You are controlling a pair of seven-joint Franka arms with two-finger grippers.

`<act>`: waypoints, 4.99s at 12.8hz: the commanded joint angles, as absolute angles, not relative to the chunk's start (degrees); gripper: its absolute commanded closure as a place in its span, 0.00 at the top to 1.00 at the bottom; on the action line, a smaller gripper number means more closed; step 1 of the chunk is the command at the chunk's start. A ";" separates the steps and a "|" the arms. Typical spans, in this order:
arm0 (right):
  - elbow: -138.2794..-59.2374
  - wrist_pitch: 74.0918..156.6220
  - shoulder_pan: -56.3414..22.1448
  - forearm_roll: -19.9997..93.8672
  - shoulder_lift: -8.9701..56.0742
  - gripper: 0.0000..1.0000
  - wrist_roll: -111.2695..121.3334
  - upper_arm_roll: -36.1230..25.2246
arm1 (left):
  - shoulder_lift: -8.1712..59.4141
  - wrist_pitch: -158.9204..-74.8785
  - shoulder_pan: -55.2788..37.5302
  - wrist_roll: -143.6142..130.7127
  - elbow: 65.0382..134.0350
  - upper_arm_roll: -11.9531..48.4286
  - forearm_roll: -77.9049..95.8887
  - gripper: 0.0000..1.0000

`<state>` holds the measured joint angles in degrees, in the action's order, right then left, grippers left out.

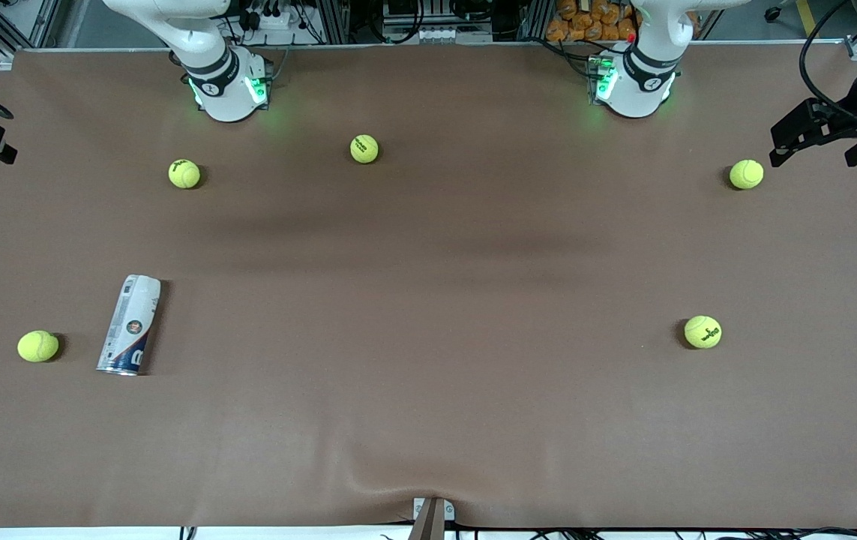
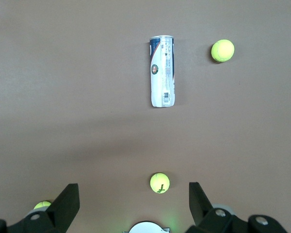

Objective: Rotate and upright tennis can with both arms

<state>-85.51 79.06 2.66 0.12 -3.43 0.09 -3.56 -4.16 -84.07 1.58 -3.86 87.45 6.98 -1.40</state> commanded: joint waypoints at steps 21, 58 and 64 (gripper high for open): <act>-90.44 114.85 5.70 0.35 32.85 1.00 17.99 -4.22 | -3.25 -83.14 1.93 -2.90 86.66 6.24 -0.97 1.00; -89.12 118.19 -31.26 3.17 25.22 0.86 54.67 -3.25 | -3.25 -83.14 1.76 -2.90 87.27 6.68 -0.35 1.00; -88.24 131.74 -45.25 -11.84 36.19 0.86 41.89 -3.69 | -3.25 -83.06 1.84 -2.90 87.45 6.68 -0.44 1.00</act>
<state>-89.76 129.79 -42.55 -6.79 32.67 47.67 -2.69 -3.34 -83.77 1.49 -3.86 87.80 6.63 -1.40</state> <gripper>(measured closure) 0.141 0.000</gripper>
